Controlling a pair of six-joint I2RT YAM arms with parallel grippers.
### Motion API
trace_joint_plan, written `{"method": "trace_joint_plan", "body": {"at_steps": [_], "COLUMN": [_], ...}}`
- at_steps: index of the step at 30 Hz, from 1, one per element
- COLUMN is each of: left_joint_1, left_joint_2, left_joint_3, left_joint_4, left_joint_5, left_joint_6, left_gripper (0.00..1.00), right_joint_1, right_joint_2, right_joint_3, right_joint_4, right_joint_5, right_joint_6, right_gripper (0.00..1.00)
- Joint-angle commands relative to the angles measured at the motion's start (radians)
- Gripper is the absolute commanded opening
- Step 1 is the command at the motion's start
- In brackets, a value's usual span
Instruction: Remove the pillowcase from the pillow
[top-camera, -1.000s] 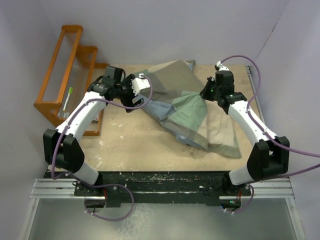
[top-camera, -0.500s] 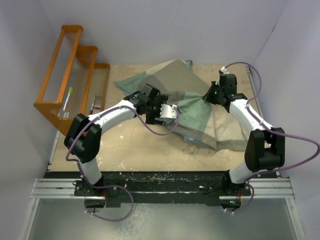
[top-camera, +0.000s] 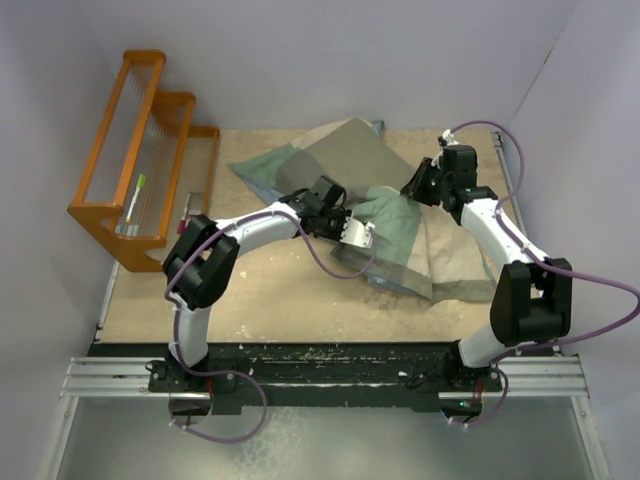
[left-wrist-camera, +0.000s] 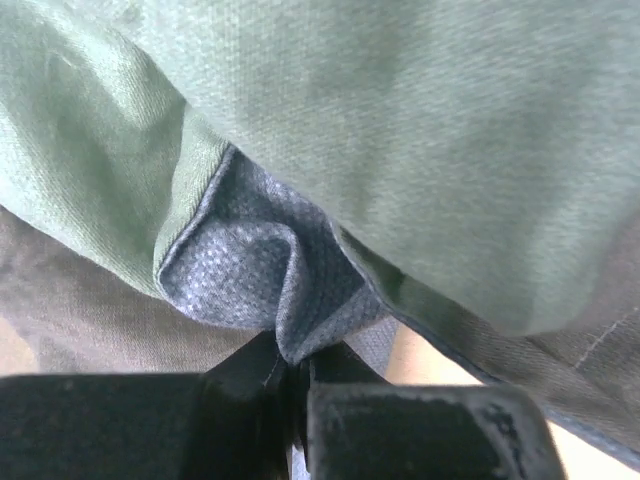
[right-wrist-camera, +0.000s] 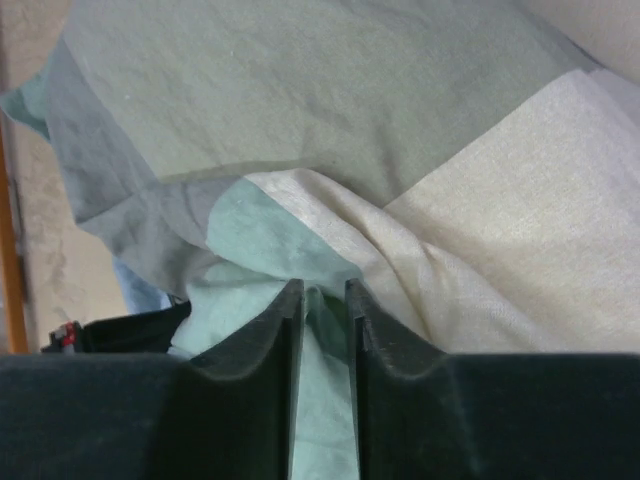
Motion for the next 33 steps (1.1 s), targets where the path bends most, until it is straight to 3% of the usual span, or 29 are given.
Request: {"method": "trace_joint_plan", "body": {"at_steps": [1,3,6,11,18,22,26,33], "left_joint_1": [-0.018,-0.014,-0.011,-0.011,-0.013,-0.014,-0.052,-0.209], "left_joint_2": [-0.086,-0.133,-0.211,-0.325,-0.366,-0.308,-0.261,-0.253], "left_joint_3": [0.004,0.034,0.102,0.298,0.542,0.856,1.091,1.016], "left_joint_4": [0.056,0.009,-0.087,-0.265,-0.431,-0.570,-0.644,-0.508], "left_joint_5": [0.016,0.008,0.001,-0.007,-0.139,-0.182,-0.225,-0.455], "left_joint_6": [-0.098,-0.149,-0.196,-0.297,-0.332,-0.385,-0.415,-0.317], "left_gripper": [0.00,0.00,0.00,0.00,0.00,0.00,0.00,0.00], "right_joint_1": [-0.006,-0.006,-0.006,0.024,0.190,0.233,0.234,0.236], "right_joint_2": [-0.015,0.002,0.023,-0.011,-0.266,-0.448,-0.582,-0.700], "right_joint_3": [0.061,0.078,0.100,0.074,-0.033,-0.112,-0.131,-0.122], "right_joint_4": [0.014,-0.001,-0.008,0.032,0.128,0.168,0.115,0.019], "right_joint_5": [0.030,0.070,0.099,0.052,0.115,0.093,0.011,-0.139], "right_joint_6": [-0.027,-0.044,-0.099,-0.122,-0.192,-0.213,-0.230,-0.212], "right_gripper": [0.42,0.58,0.68,0.72,0.84,0.99,1.00,1.00]}}
